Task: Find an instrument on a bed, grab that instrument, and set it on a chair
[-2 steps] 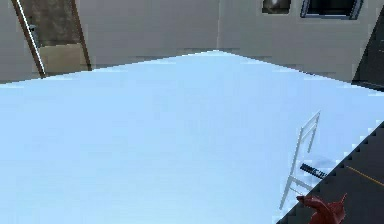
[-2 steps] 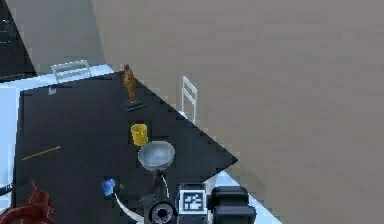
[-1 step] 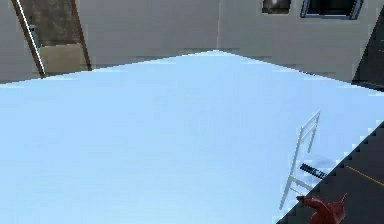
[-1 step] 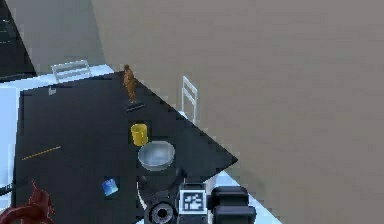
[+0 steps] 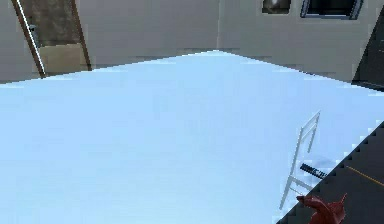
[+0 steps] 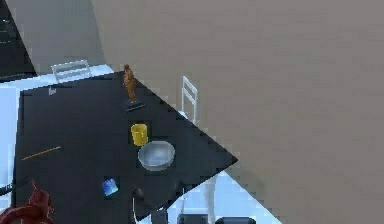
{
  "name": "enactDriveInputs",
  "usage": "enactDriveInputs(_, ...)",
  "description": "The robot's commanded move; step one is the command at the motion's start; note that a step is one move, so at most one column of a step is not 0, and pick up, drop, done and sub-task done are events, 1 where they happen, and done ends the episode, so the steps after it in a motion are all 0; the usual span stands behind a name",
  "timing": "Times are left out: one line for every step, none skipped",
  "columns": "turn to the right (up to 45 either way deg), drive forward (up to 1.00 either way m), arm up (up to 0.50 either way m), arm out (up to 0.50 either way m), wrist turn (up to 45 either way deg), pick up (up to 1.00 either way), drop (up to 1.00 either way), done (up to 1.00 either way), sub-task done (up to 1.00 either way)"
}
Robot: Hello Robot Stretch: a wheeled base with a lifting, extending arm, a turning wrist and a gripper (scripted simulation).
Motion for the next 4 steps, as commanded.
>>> enactDriveInputs(0.0,0.00,-0.50,0.00,0.0,0.00,0.00,0.00,0.00)
enactDriveInputs(0.0,0.00,0.08,0.00,0.0,0.00,0.00,0.00,0.00)
enactDriveInputs(0.0,0.00,-0.50,0.00,0.0,0.00,0.00,0.00,0.00)
enactDriveInputs(45.0,0.00,0.00,0.00,0.0,0.00,0.00,0.00,0.00)
